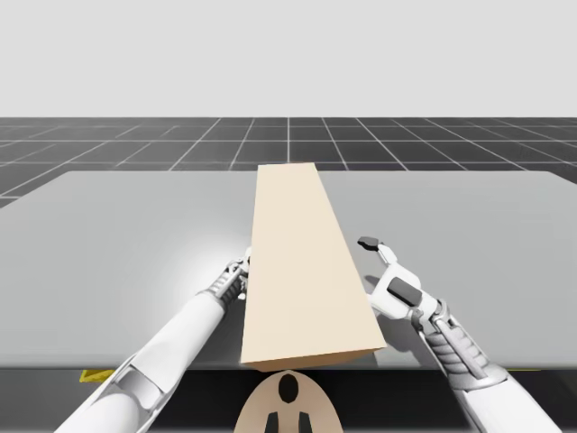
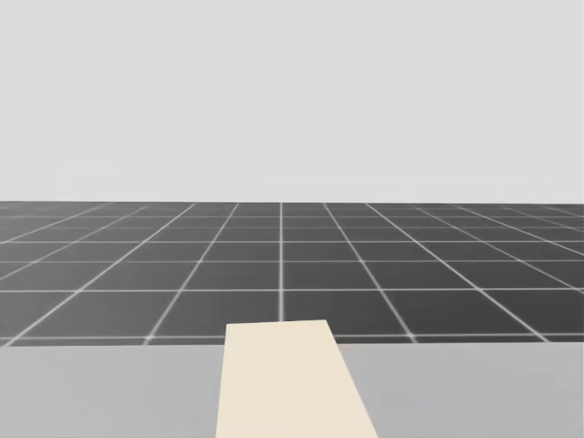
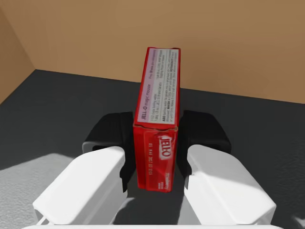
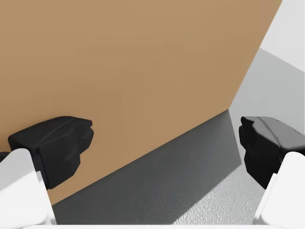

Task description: Retrieve the object from inside the box.

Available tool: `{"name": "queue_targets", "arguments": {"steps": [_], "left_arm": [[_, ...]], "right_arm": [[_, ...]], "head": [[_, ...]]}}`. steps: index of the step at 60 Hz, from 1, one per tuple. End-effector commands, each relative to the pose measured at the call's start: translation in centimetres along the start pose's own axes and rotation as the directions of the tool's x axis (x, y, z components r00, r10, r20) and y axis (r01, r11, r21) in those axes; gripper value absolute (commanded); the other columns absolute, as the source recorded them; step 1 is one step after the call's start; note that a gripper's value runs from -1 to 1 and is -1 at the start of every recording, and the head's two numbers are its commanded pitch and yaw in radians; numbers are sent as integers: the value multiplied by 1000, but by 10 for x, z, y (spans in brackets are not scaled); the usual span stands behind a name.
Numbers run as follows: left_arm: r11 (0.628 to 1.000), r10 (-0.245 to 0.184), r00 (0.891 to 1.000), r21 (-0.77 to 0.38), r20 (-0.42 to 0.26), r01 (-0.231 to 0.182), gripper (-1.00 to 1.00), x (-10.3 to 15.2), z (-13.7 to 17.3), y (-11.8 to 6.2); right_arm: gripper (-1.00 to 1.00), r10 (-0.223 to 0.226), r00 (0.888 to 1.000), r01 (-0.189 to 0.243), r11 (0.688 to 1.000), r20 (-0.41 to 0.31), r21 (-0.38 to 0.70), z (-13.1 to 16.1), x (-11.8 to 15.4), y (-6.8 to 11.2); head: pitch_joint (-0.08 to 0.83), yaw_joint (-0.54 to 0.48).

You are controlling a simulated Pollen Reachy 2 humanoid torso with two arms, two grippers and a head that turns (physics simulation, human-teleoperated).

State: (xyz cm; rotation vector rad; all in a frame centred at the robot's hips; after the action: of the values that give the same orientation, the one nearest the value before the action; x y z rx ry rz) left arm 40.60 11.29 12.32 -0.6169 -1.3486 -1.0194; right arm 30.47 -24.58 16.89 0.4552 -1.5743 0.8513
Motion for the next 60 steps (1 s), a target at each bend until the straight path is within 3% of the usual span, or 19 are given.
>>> {"name": "queue_targets", "arguments": {"steps": [1, 14, 40, 52, 60], "left_arm": [[999, 37, 998, -22, 44, -36, 1000, 3, -13, -17], [997, 18, 999, 74, 47, -22, 1000, 4, 38, 1], [949, 37, 998, 312, 58, -53, 1000, -8, 166, 29], [926, 25, 997, 374, 70, -49, 1000, -2, 197, 34], [904, -6, 996, 425, 94, -35, 1000, 17, 214, 47]], "right_arm": [[-1000, -7, 1000, 7, 1000, 20, 24, -4, 3, 4], [-1000, -8, 1000, 8, 1000, 20, 25, -3, 3, 4], [-1000, -14, 1000, 14, 1000, 20, 23, -3, 3, 1], [-1000, -14, 1000, 14, 1000, 19, 22, -2, 3, 0], [-1000, -15, 1000, 15, 1000, 19, 20, -2, 3, 0]], "head": [[15, -25], [8, -23], [-2, -21], [-4, -20], [-8, -22]]}}
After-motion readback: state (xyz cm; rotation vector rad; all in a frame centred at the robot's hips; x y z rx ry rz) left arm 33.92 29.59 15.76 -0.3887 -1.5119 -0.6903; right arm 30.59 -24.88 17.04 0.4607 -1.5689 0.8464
